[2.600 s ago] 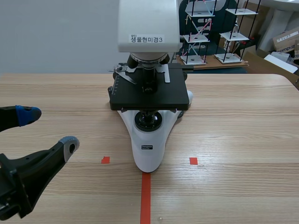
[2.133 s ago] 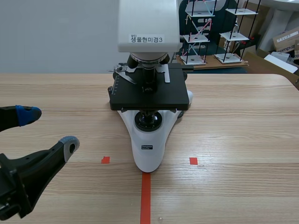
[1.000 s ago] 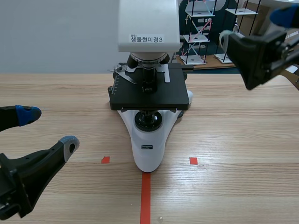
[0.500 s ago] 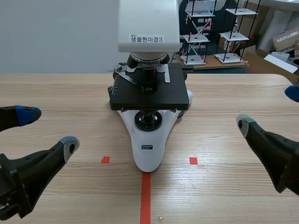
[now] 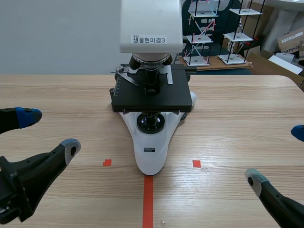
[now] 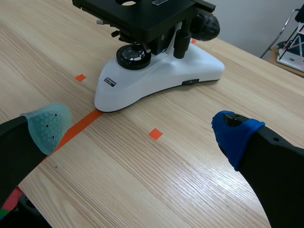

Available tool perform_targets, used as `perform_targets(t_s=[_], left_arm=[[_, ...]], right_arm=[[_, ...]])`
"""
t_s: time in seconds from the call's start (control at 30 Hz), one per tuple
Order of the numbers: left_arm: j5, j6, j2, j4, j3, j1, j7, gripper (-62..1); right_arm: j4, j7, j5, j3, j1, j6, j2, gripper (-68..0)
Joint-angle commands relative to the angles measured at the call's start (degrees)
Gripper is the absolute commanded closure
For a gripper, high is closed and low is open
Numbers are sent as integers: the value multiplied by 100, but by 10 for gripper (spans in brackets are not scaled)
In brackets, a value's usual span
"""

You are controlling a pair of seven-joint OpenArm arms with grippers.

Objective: Return to the home posture

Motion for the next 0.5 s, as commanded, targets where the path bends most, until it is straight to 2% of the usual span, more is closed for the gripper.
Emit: perform_targets(t_s=[0.0, 0.3, 0.47], left_arm=[[-55, -13, 28, 125, 26, 26, -63, -570], [-55, -13, 28, 125, 26, 26, -63, -570], [-55, -13, 28, 125, 26, 26, -66, -570]], right_arm=[[205, 105, 66, 142, 42, 2, 24, -679], [205, 109, 85, 267, 116, 17, 28, -679], [205, -326, 105, 267, 520, 20, 26, -679]])
